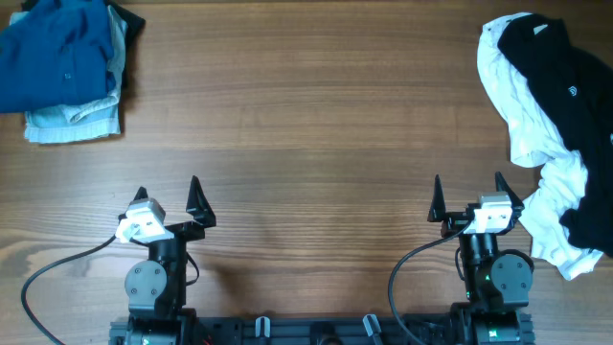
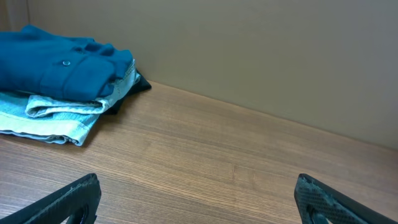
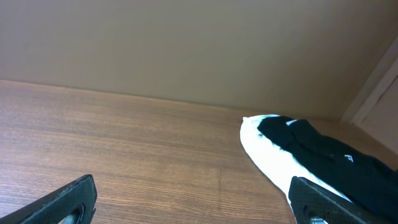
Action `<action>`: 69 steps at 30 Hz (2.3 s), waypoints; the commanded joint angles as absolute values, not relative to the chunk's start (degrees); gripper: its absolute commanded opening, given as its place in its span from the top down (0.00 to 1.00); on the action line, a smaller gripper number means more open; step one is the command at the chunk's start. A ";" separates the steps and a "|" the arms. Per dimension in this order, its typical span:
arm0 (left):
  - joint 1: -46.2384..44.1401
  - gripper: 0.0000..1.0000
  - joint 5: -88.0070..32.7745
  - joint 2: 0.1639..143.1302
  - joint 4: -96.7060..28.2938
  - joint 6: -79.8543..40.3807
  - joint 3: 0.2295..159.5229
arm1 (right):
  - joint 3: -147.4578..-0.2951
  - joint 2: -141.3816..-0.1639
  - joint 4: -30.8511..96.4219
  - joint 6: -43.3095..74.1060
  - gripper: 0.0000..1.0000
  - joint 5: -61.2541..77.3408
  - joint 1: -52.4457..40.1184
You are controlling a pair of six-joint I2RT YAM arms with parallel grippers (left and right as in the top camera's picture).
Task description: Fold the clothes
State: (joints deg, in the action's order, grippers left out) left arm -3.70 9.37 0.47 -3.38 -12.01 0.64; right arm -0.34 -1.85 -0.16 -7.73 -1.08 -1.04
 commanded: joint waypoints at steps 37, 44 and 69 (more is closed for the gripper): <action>-3.97 0.00 -2.96 10.15 -5.65 -8.93 13.04 | -13.93 -17.87 -10.07 -4.49 0.00 3.49 -1.10; -3.97 0.00 -4.99 26.26 -14.35 -8.95 26.96 | -28.01 -34.46 -6.87 -4.49 0.00 10.98 -1.10; -3.97 0.00 -18.65 72.25 -29.58 -9.43 51.86 | -52.97 -74.17 14.96 1.87 0.00 20.97 -1.13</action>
